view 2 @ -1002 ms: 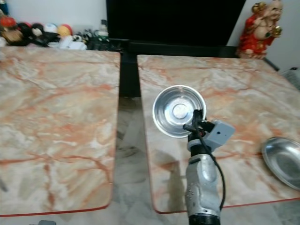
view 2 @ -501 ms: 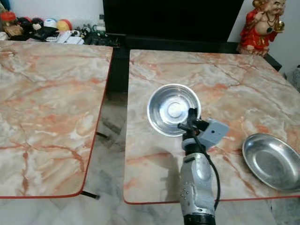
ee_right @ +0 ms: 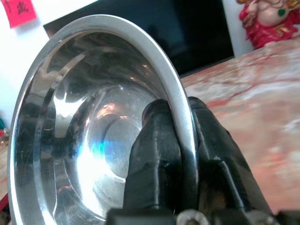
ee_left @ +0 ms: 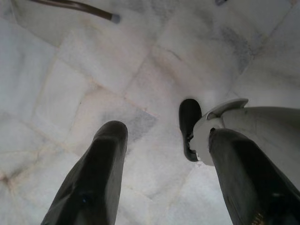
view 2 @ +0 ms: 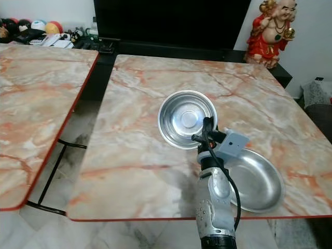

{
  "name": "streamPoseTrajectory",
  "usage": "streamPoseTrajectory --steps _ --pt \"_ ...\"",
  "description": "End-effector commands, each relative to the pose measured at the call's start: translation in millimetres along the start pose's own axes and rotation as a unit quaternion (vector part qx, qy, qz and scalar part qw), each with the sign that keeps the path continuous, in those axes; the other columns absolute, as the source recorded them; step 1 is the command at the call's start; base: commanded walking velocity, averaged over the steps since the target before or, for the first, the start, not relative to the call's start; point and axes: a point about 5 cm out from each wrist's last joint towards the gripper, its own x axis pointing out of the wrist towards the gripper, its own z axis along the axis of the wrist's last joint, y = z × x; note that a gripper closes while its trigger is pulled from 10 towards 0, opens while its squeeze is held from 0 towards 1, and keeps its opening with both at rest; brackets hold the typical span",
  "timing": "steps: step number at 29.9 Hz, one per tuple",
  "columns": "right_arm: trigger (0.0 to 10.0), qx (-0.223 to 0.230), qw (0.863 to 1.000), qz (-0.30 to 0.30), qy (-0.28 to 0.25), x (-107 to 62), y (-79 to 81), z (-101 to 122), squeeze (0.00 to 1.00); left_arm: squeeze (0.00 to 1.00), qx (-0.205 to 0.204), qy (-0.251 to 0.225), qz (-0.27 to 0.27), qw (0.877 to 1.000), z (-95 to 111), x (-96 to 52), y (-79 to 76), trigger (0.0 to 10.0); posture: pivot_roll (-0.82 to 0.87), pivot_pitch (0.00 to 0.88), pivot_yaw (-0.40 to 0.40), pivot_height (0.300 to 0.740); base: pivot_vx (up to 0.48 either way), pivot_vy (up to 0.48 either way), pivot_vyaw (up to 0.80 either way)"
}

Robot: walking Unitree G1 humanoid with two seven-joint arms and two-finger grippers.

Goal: Setting the table

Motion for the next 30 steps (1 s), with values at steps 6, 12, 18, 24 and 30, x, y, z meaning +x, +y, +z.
streamPoseTrajectory --steps 6,12,18,24,30 --pt "10.0 -0.009 0.998 -0.063 -0.021 -11.3 -16.7 11.0 0.00 0.00 -0.009 0.015 -0.003 1.000 -9.7 -2.2 -5.2 10.0 0.08 0.132 -0.066 0.740 0.000 0.000 0.00" --pt "10.0 0.004 0.996 -0.092 -0.021 -19.0 -18.0 16.2 0.00 0.00 -0.007 0.016 -0.004 1.000 -10.3 -2.4 -4.9 10.0 0.07 0.133 -0.066 0.740 0.000 0.000 0.00" --pt "10.0 0.040 0.993 -0.108 0.002 -25.6 -12.2 20.3 0.00 0.00 -0.005 0.017 -0.004 1.000 -10.2 -2.4 -4.5 10.0 0.06 0.134 -0.065 0.740 0.000 0.000 0.00" --pt "10.0 0.059 0.989 -0.123 0.052 -32.4 -1.1 22.1 0.00 0.00 -0.001 0.017 -0.005 1.000 -9.4 -2.0 -4.4 10.0 0.06 0.131 -0.063 0.740 0.000 0.000 0.00" --pt "10.0 0.059 0.977 -0.153 0.138 -48.3 7.3 9.4 0.00 0.00 0.006 0.017 -0.009 1.000 -7.8 -1.3 -5.2 10.0 0.06 0.130 -0.062 0.740 0.000 0.000 0.00"
